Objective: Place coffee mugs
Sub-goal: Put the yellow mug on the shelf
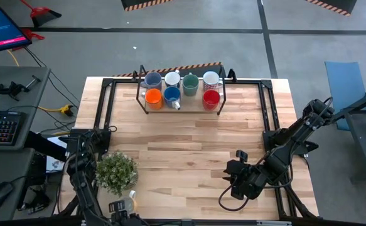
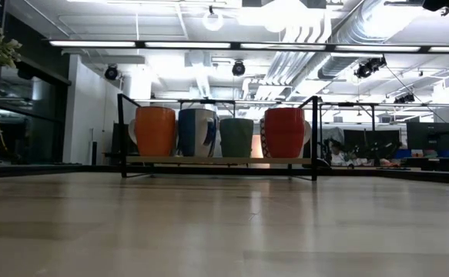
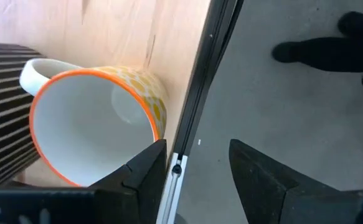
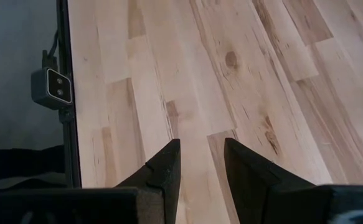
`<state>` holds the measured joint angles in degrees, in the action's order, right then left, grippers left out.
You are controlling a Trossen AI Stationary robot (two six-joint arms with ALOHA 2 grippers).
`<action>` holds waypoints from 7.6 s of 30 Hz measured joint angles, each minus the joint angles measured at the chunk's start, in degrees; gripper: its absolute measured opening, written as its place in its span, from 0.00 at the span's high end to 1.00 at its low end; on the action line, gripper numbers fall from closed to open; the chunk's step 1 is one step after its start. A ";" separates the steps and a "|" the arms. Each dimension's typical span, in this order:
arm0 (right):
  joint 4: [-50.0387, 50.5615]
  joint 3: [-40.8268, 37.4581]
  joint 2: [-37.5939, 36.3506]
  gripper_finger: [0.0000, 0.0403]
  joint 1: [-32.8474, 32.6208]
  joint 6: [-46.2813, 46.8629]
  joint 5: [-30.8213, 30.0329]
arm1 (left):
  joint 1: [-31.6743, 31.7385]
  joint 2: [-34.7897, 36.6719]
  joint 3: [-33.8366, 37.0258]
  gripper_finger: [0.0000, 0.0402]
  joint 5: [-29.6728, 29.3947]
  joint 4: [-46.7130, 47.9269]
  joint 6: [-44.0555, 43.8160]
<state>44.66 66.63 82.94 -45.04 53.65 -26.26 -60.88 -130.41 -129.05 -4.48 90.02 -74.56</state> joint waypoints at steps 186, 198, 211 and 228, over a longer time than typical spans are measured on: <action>-2.60 0.00 0.02 0.74 -4.57 12.33 -6.13 | 54.42 4.00 13.45 0.98 2.60 -17.57 80.75; -2.69 0.00 0.02 0.74 -4.46 11.99 -6.49 | 54.53 1.70 13.44 0.96 2.22 -21.20 81.92; -2.71 0.00 0.02 0.74 -4.46 11.91 -6.13 | 54.53 1.70 13.44 0.81 1.24 -20.92 83.86; -1.57 0.00 0.02 0.74 -4.45 11.89 -6.08 | 54.53 3.26 13.45 0.59 1.28 -19.06 80.93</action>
<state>43.09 66.63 82.96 -49.48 65.54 -32.34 -6.35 -127.15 -115.61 -3.20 70.96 6.37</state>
